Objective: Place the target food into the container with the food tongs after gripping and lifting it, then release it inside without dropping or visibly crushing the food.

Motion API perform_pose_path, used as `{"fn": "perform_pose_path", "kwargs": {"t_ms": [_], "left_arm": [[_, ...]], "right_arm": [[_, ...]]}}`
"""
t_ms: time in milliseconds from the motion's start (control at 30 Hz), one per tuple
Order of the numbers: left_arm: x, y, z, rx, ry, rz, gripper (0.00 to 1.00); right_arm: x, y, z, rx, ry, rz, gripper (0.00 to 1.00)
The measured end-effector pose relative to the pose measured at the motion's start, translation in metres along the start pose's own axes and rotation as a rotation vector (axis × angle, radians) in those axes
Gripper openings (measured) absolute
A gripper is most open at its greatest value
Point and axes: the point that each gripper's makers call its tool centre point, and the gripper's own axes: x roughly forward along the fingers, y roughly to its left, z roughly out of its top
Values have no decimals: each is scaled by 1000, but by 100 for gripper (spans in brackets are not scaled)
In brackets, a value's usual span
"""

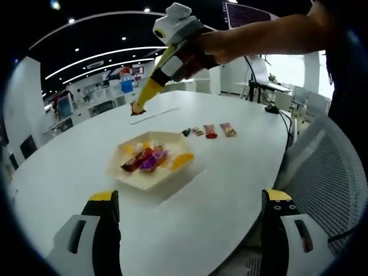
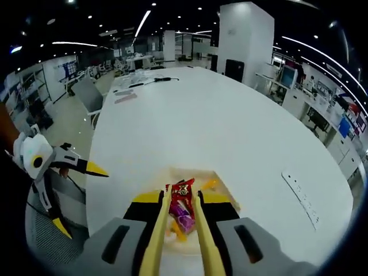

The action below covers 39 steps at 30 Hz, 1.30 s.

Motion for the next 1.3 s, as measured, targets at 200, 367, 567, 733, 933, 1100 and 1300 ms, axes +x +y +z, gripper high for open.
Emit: {"fn": "perform_pose_path", "kwargs": {"t_ms": [200, 367, 567, 733, 933, 1100, 1300], "left_arm": [[0, -2, -1, 10, 3, -3, 100], [0, 0, 0, 8, 1, 5, 100], [0, 0, -1, 7, 4, 2, 100], [0, 0, 0, 6, 2, 6, 100], [0, 1, -1, 6, 4, 7, 100], [0, 0, 0, 7, 3, 5, 100], [1, -1, -1, 13, 9, 0, 100]], "right_arm": [[7, 7, -4, -20, 19, 17, 23], [9, 10, -6, -30, 26, 26, 23], [12, 15, -2, -46, 20, 36, 24], [11, 15, 0, -57, 10, 39, 25], [8, 13, 2, -65, -2, 36, 26], [5, 10, 0, -66, -7, 29, 26], [1, 9, -3, -71, -3, 37, 26]]}}
